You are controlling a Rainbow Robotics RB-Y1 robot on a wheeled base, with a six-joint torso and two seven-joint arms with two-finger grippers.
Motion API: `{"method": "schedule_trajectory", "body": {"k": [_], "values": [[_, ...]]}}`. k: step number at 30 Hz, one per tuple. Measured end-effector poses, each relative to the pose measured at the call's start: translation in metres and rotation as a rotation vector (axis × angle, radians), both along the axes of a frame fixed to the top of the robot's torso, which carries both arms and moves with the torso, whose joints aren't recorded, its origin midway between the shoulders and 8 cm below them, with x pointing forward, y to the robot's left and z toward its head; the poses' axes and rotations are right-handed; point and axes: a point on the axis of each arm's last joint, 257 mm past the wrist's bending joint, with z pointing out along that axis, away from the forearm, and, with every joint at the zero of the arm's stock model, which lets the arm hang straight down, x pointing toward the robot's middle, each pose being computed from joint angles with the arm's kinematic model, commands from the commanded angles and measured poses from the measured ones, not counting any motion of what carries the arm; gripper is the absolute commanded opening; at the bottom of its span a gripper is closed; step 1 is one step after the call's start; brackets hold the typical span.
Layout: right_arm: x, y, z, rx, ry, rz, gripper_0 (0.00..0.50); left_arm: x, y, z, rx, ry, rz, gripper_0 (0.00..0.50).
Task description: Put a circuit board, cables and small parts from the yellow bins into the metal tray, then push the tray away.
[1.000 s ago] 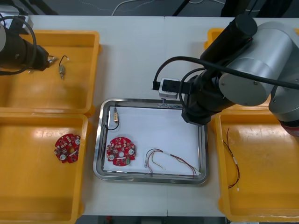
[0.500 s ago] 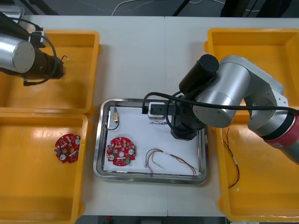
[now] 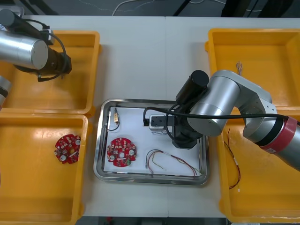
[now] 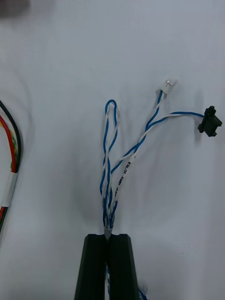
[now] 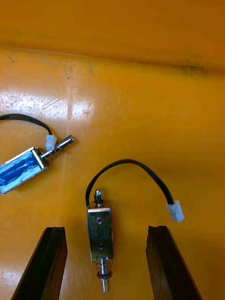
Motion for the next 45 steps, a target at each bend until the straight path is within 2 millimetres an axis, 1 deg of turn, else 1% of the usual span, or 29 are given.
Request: {"method": "schedule_trajectory", "body": {"k": [1,2,4,6,10,14,17,18,19,21,22,23,29,33,36,39,42,45], "values": [[0.000,0.000,0.000,-0.002,-0.001,0.004,0.372,0.001,0.000,0.001,0.000,-0.002,0.002,0.489],[0.000,0.000,0.000,-0.003,-0.001,0.009,0.451,0.003,0.000,0.001,-0.001,-0.003,0.003,0.476],[0.000,0.000,0.000,-0.006,-0.003,0.018,0.500,0.004,0.000,0.003,0.002,-0.006,0.005,0.460],[0.000,0.000,0.001,-0.006,-0.002,0.019,0.500,0.005,0.001,0.005,0.006,-0.009,0.005,0.440],[-0.003,0.000,0.001,-0.005,0.014,0.020,0.500,0.006,0.007,0.004,0.034,-0.011,0.015,0.437],[-0.009,-0.010,0.002,-0.030,0.051,0.004,0.500,0.007,0.014,-0.007,0.052,-0.001,0.025,0.436],[-0.010,-0.017,0.009,-0.044,0.063,-0.011,0.500,0.006,0.016,-0.013,0.059,0.010,0.025,0.433],[-0.010,-0.018,0.012,-0.043,0.062,-0.013,0.500,0.006,0.015,-0.013,0.060,0.009,0.024,0.394],[-0.010,-0.018,0.016,-0.042,0.061,-0.014,0.500,0.007,0.015,-0.012,0.061,0.008,0.023,0.332],[-0.011,-0.018,0.021,-0.038,0.062,-0.015,0.500,0.007,0.014,-0.012,0.061,0.007,0.022,0.142],[-0.011,-0.018,0.023,-0.034,0.062,-0.017,0.500,0.007,0.014,-0.012,0.060,0.008,0.022,0.026],[-0.011,-0.018,0.025,-0.030,0.062,-0.019,0.500,0.007,0.014,-0.012,0.060,0.009,0.022,0.000],[-0.009,-0.018,0.028,-0.020,0.060,-0.024,0.500,0.006,0.013,-0.013,0.056,0.015,0.022,0.000],[-0.009,-0.018,0.028,-0.019,0.060,-0.024,0.500,0.001,0.013,-0.016,0.059,0.042,0.026,0.000],[-0.010,-0.020,0.030,-0.021,0.069,-0.029,0.500,-0.014,0.011,-0.018,0.070,0.113,0.031,0.000],[-0.012,-0.027,0.037,-0.030,0.083,-0.047,0.500,-0.027,0.003,-0.013,0.080,0.159,0.022,0.000],[-0.012,-0.032,0.049,-0.015,0.093,-0.090,0.500,-0.039,-0.006,-0.003,0.077,0.191,0.010,0.000],[-0.011,-0.033,0.063,0.035,0.101,-0.198,0.500,-0.051,-0.013,0.006,0.062,0.221,0.000,0.000]]}}
